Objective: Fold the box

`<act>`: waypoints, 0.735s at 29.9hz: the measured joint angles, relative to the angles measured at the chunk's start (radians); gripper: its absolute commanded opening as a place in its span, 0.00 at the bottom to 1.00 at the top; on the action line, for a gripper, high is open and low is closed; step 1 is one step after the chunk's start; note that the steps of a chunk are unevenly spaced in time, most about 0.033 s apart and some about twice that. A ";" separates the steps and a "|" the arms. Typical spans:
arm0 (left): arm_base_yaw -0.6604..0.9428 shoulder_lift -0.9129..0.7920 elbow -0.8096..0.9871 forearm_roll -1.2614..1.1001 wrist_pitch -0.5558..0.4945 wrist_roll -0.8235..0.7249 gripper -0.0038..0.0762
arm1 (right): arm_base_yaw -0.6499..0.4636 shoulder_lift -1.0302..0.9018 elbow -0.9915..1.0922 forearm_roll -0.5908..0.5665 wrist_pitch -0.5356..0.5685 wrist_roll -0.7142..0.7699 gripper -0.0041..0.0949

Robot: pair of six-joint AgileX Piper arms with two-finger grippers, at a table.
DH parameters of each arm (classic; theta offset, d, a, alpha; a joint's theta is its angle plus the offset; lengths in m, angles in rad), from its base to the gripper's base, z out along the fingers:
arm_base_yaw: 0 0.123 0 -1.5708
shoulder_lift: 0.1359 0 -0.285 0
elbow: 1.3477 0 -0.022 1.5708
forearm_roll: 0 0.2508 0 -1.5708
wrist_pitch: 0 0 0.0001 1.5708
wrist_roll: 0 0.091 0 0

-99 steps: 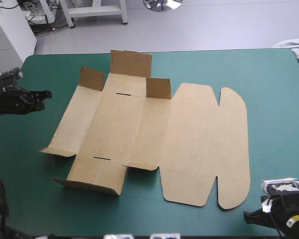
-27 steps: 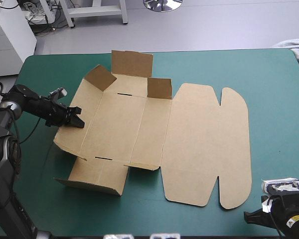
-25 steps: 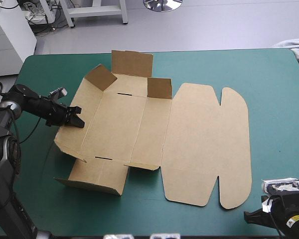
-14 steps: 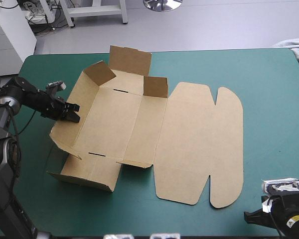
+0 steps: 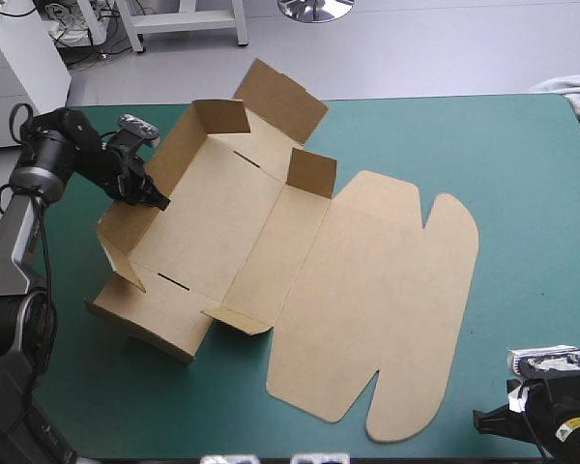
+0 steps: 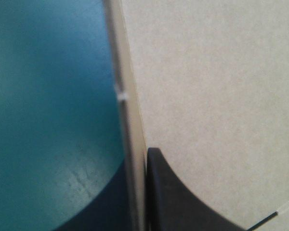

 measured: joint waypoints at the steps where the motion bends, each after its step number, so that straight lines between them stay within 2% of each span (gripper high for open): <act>1: -0.025 -0.005 -0.007 0.027 0.001 0.013 0.04 | 0.000 0.000 0.000 0.000 0.000 0.000 0.02; 9: -0.205 -0.011 -0.062 0.204 0.008 0.058 0.04 | 0.000 0.000 0.000 0.000 0.000 0.000 0.02; 22: -0.563 -0.012 -0.097 0.468 -0.145 0.066 0.04 | 0.000 0.000 0.000 0.000 0.000 0.000 0.02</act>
